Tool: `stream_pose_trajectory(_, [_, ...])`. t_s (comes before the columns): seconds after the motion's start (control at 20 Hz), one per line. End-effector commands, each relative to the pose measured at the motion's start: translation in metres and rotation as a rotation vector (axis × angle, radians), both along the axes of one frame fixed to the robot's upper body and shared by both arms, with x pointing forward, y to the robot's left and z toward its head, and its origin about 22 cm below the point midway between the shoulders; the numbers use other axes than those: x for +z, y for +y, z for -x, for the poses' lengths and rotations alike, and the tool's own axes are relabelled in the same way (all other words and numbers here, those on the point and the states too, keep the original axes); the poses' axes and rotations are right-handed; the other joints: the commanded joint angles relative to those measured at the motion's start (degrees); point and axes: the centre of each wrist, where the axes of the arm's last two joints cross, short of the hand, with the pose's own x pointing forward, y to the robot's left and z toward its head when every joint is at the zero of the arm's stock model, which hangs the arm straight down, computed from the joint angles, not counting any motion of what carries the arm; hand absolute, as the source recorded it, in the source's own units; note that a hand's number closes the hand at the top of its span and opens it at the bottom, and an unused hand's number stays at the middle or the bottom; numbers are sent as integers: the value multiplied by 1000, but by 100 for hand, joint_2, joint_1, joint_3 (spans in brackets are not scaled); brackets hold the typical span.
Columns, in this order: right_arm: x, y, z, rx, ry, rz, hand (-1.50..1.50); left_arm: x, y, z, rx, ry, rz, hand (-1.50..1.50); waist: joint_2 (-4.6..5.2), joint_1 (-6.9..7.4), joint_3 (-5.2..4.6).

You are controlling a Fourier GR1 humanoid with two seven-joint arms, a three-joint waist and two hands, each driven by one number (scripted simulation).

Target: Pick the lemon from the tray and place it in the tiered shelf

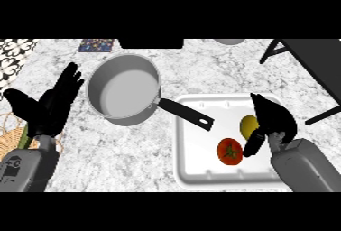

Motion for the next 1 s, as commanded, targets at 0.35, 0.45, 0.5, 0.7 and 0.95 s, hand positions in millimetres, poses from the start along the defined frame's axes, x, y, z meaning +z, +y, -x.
stream_pose_trajectory(0.35, [-40,-15,-20,-67,42,10,-150,-5,1,-10,-9,4,1,0,11,10,1])
stream_pose_trajectory(0.45, [-58,1,-5,-59,42,4,-150,-10,-10,5,-6,-14,-6,0,4,11,1])
stream_pose_trajectory(0.5, [-46,-15,-10,-58,32,-7,-150,9,9,-7,4,-7,13,0,3,3,1])
stream_pose_trajectory(0.7, [-57,-5,-17,-64,62,-18,-150,2,12,12,12,-11,4,0,3,27,1])
stream_pose_trajectory(0.95, [-79,-26,-25,-57,100,-38,150,14,9,6,-13,-2,9,0,11,46,3])
